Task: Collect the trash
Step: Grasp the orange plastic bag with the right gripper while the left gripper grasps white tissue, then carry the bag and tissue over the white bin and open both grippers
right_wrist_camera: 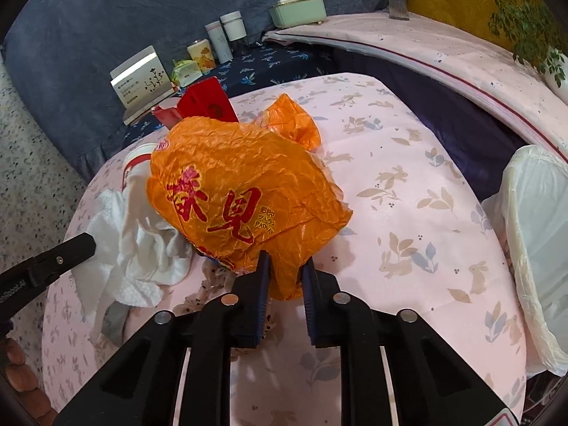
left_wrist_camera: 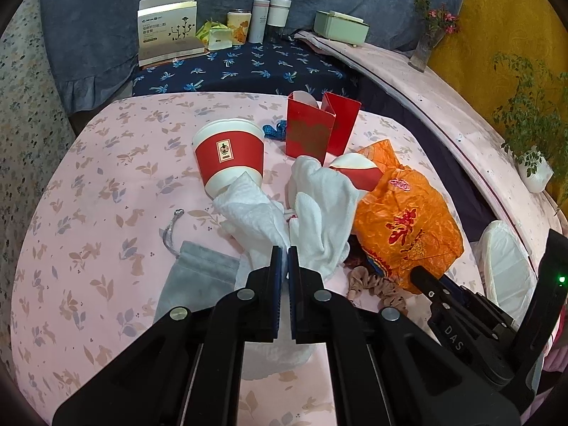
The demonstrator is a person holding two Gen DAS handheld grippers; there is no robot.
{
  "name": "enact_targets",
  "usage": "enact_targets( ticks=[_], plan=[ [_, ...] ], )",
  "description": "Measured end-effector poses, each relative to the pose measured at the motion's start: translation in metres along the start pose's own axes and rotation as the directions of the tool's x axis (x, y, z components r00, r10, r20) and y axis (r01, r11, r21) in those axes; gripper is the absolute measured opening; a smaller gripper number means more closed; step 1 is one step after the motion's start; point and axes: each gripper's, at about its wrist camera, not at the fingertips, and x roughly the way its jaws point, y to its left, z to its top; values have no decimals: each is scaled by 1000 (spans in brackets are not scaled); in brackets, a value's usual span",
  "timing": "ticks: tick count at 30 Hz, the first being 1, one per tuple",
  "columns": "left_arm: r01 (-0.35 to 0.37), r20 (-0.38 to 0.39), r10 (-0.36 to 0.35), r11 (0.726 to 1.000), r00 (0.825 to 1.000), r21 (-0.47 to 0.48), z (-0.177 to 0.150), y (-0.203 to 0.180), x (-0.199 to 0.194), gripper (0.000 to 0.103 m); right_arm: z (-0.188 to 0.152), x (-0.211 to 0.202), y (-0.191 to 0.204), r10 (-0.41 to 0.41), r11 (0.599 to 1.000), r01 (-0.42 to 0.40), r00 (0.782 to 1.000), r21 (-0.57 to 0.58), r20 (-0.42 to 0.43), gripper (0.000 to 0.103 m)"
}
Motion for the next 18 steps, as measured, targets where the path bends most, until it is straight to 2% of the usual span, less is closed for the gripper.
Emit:
enact_targets(
  ticks=[2,8,18],
  plan=[
    [2,6,-2,1000,1000,3,-1,-2,-5,3,0,-10,-1,2,1000,-2,1000,4,13,12],
    [17,40,-18,1000,999,24,-5,-18,-29,3,2,-46,-5,0,1000,-1,997,11,73,10],
    [75,95,-85,991,992,109,-12,-74,-67,3,2,-114,-30,-22,999,14,981,47,191,9]
  ],
)
